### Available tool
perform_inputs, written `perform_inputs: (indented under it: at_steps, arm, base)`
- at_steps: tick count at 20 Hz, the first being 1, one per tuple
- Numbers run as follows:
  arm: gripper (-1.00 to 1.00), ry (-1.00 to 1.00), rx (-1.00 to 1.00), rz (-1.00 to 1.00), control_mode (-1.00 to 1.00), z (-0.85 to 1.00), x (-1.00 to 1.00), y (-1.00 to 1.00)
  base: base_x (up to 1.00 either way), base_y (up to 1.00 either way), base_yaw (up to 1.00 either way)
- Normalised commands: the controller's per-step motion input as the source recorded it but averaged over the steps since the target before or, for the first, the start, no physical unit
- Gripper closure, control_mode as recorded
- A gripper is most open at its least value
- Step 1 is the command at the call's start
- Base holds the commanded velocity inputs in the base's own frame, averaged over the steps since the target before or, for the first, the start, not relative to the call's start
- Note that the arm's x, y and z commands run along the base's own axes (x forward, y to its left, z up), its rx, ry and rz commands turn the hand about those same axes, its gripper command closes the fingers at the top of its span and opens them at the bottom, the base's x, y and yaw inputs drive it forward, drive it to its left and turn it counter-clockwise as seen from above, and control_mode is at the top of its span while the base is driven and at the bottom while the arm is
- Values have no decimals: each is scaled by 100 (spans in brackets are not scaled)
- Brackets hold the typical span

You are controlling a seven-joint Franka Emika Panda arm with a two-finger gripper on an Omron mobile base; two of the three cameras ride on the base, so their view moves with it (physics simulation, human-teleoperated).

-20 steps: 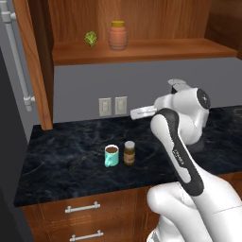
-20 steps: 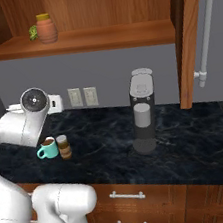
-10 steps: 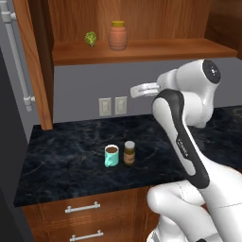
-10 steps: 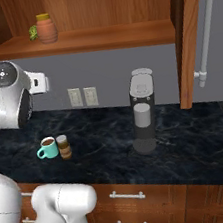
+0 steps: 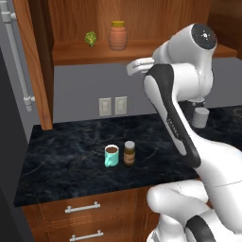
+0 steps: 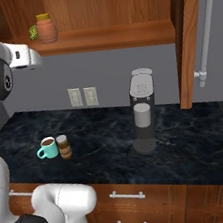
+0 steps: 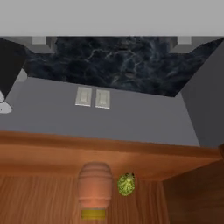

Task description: Pick the cinnamon and honey bottle from the cabinet and place them next to the mug.

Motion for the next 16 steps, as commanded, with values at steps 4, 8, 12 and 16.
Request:
perform_inputs:
  at_steps: [4,8,12,16]
  arm:
    - [-100,-10,-11,-17,-100,55,9,0]
    - [-100,-25,1,-11,-100,17,0,0]
    - [-100,-20,1,-4,-100,29,3,0]
    - [-100,-24,6,0,-100,3,21,0]
  base:
    - [0,0,0]
    - [0,0,0]
    - [0,0,0]
    - [0,0,0]
